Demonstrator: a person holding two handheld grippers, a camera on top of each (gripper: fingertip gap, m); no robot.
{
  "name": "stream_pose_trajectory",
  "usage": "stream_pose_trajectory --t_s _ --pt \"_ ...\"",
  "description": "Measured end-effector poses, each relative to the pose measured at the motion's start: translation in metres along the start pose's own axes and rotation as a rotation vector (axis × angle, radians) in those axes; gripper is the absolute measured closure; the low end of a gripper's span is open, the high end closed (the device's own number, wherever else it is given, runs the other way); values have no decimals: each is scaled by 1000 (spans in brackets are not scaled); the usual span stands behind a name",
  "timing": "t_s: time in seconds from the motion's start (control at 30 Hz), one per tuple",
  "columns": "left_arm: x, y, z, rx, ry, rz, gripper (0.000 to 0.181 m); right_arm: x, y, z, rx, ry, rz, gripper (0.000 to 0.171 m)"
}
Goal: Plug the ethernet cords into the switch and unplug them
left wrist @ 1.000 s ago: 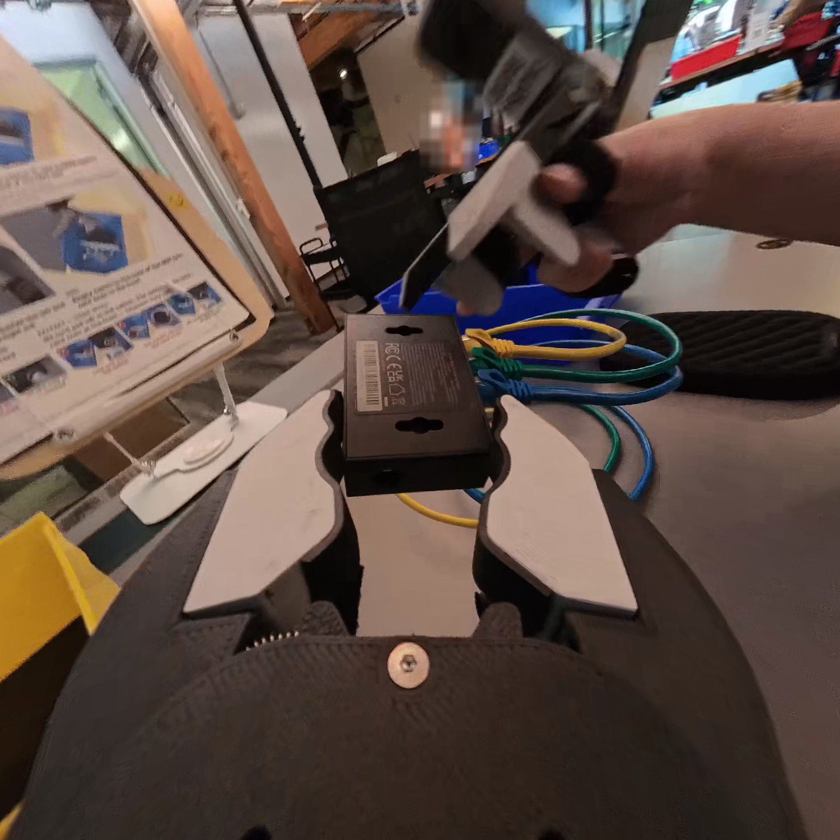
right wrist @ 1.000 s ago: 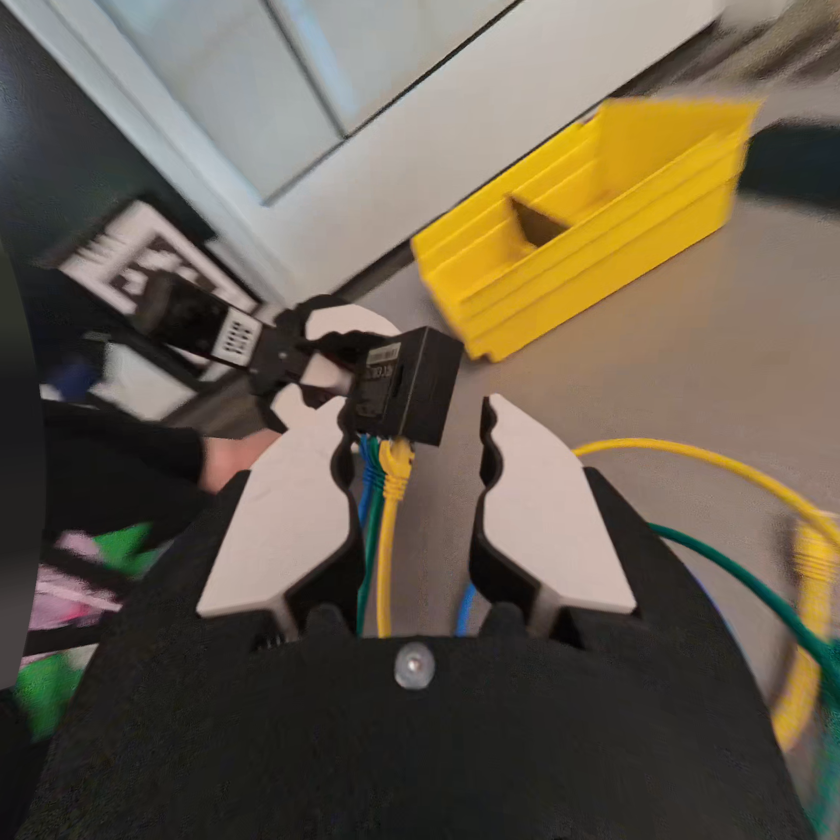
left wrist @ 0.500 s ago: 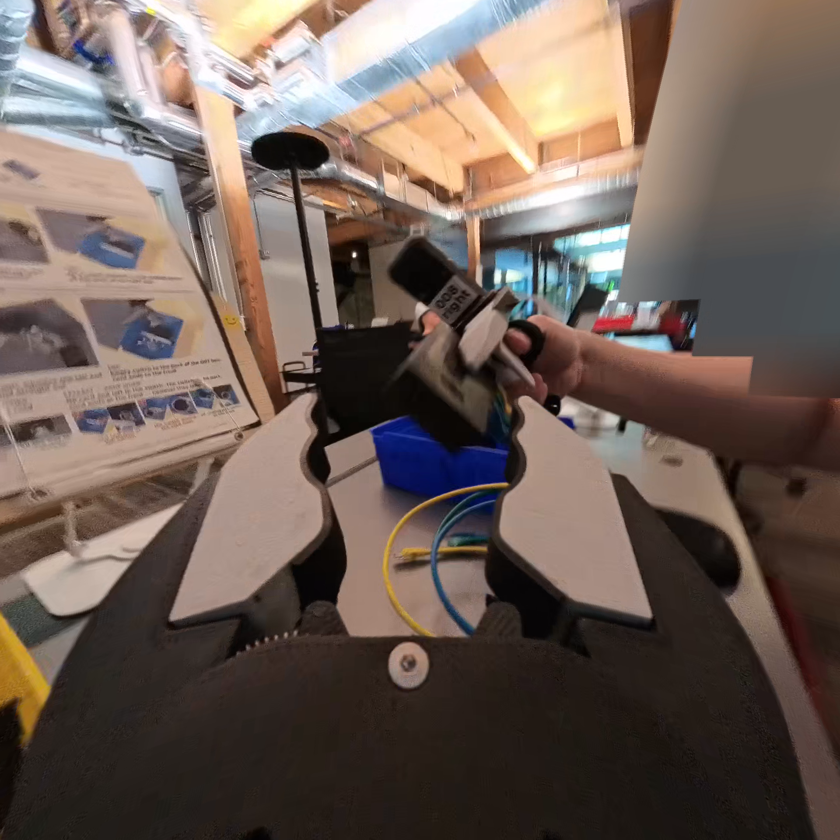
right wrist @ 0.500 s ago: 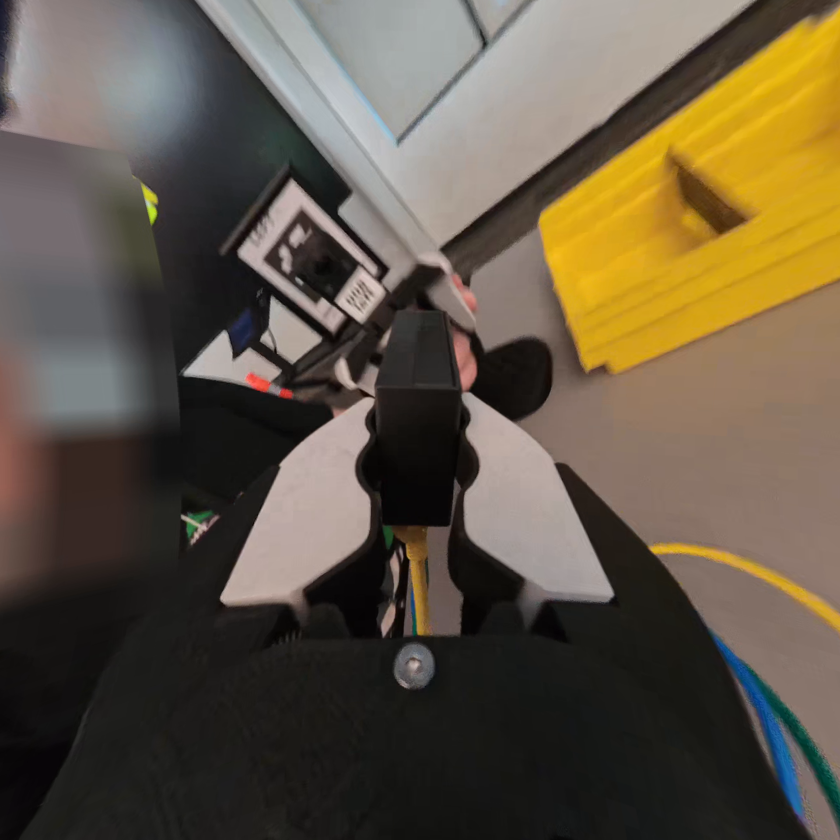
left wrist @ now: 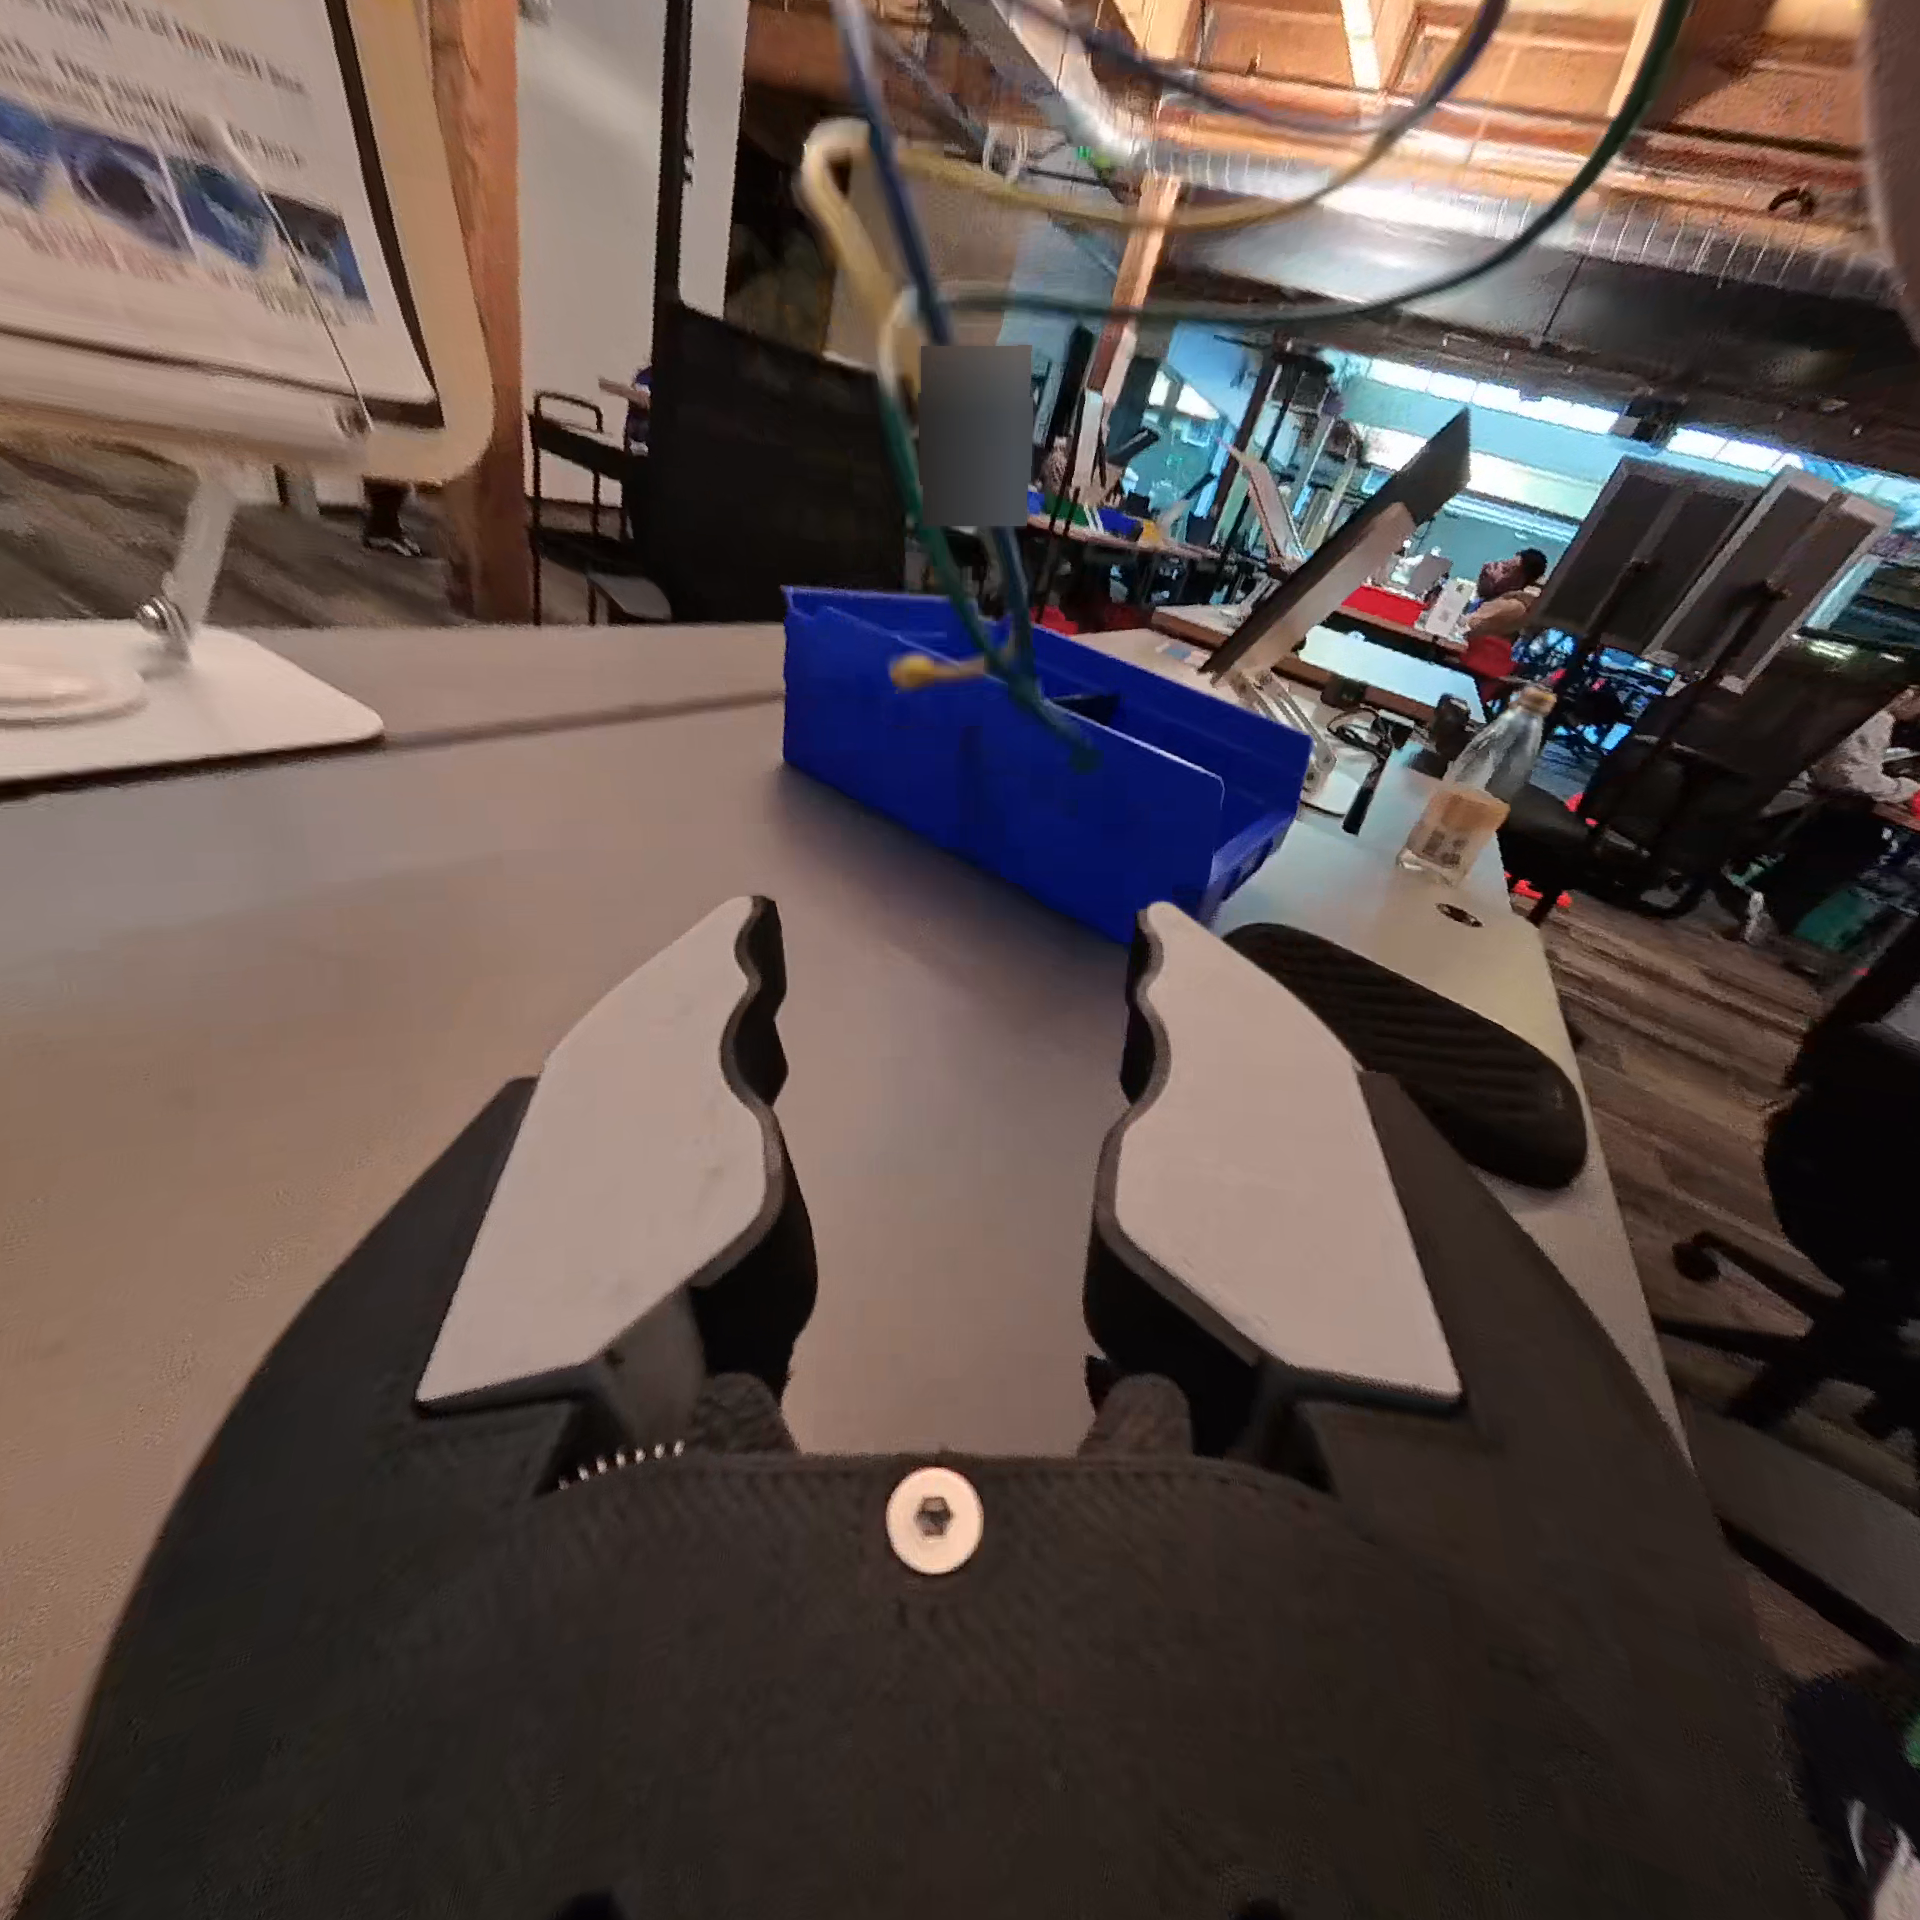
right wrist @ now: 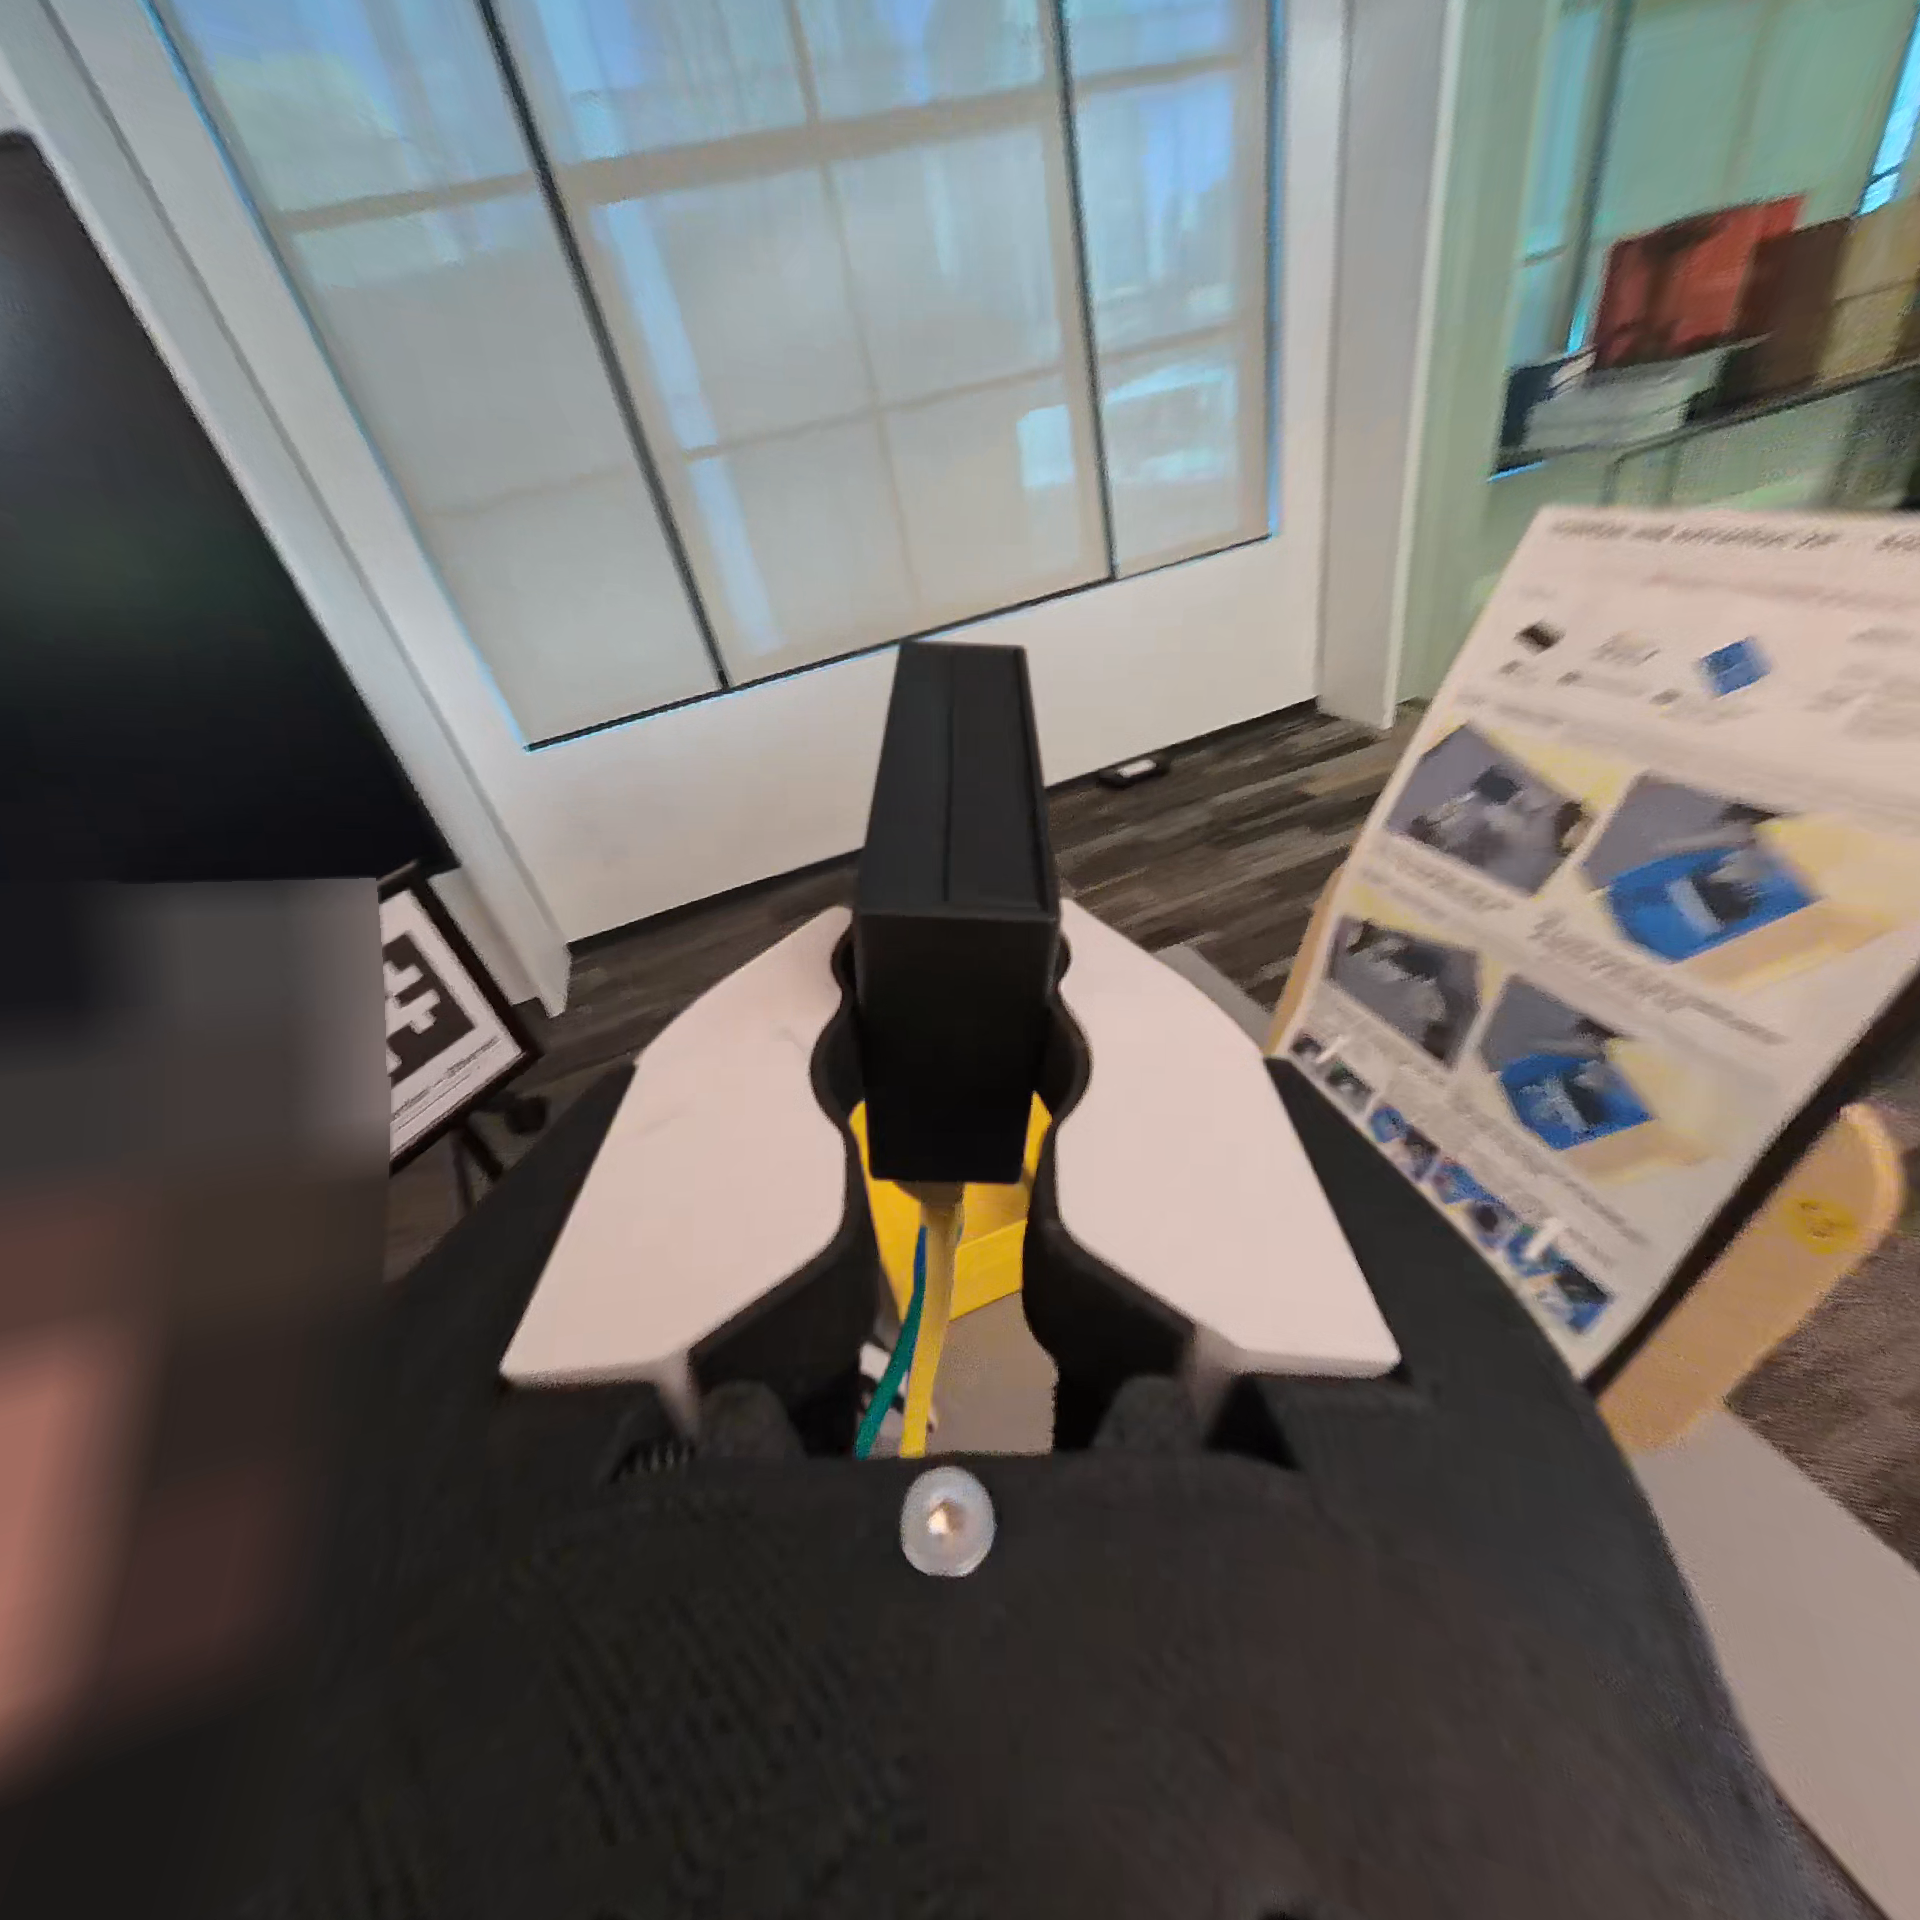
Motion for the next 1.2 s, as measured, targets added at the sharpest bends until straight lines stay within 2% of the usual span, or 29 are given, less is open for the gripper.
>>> stream_pose_trajectory --t_s 0.2,0.3,0.47,0.63,1.0,1.2 --pt "8 6 5 3 36 -32 121 -57 -30 -38 126 -92 -8 140" --pt "12 6 8 19 51 -56 122 -71 -50 -52 194 -104 -9 140" --pt "16 4 11 22 78 -29 123 -60 -99 -69 367 -37 8 141" --pt "20 2 15 34 100 -24 124 -43 -133 -80 450 11 16 141" --pt "25 -1 18 49 133 -13 124 -38 -164 -78 400 -33 44 140" --pt "21 -2 16 48 115 -9 124 -7 -181 -66 347 2 42 140"
Point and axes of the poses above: each gripper's, where its closed fingertips meet, z out along the fingers, x out of its underside, y = z × x across the jaws, the point moved 4 cm from there along -z, back along the fingers, and after that the axes turned 5 degrees about y, right-handed, at the moved point
